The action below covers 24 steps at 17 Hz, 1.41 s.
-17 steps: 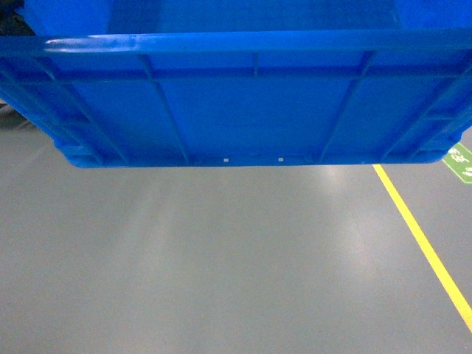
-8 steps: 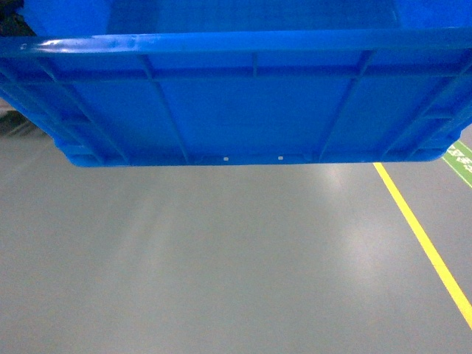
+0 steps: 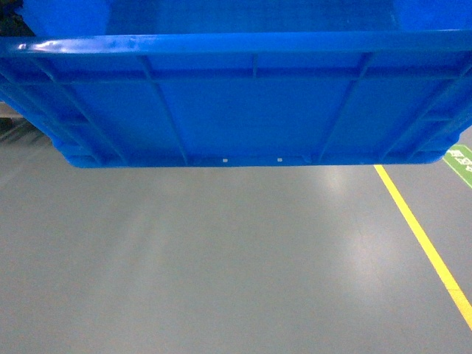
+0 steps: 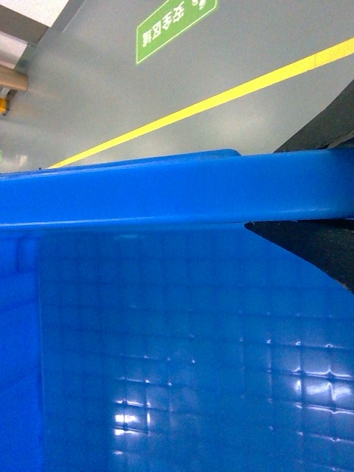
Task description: Place box next to blue box on left shelf
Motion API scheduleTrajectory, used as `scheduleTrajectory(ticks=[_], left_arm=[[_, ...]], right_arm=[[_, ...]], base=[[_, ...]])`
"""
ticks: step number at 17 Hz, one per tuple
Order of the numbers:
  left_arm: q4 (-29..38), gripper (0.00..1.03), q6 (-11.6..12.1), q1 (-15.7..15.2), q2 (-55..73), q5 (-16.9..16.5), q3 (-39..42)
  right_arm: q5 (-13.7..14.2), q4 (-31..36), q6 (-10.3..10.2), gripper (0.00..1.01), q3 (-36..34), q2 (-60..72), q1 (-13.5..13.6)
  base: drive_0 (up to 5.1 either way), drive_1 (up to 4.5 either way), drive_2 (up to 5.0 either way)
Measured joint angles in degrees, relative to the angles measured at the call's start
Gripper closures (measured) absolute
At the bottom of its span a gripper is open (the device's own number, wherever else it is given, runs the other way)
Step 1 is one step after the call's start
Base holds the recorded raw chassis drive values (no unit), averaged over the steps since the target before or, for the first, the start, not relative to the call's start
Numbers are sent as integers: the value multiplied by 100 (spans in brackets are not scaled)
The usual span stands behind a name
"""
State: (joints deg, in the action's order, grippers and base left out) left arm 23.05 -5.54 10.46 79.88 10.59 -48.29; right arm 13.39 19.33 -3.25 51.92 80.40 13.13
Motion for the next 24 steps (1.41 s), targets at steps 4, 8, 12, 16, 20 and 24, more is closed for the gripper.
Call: scheduleTrajectory(ticks=[4, 8, 12, 16, 20, 24], left_arm=[[4, 95, 0, 0, 2, 0, 0], [11, 95, -2, 0, 4, 2, 0], [-2, 95, 7, 0, 4, 2, 0], [7, 95, -2, 0, 4, 2, 0], [11, 95, -2, 0, 4, 2, 0], [15, 95, 11, 0, 0, 7, 0]], right_arm=[[-2, 2, 0, 92, 0, 0, 0], [-4, 13, -4, 92, 0, 0, 0], [0, -13, -11, 92, 0, 0, 0], [0, 7, -7, 92, 0, 0, 0], [-4, 9, -4, 92, -2, -2, 0], [-7, 4, -15, 92, -2, 0, 0]], base=[[-1, 405, -407], [4, 410, -402], [4, 410, -402], [4, 410, -402], [4, 410, -402], [4, 410, -402]])
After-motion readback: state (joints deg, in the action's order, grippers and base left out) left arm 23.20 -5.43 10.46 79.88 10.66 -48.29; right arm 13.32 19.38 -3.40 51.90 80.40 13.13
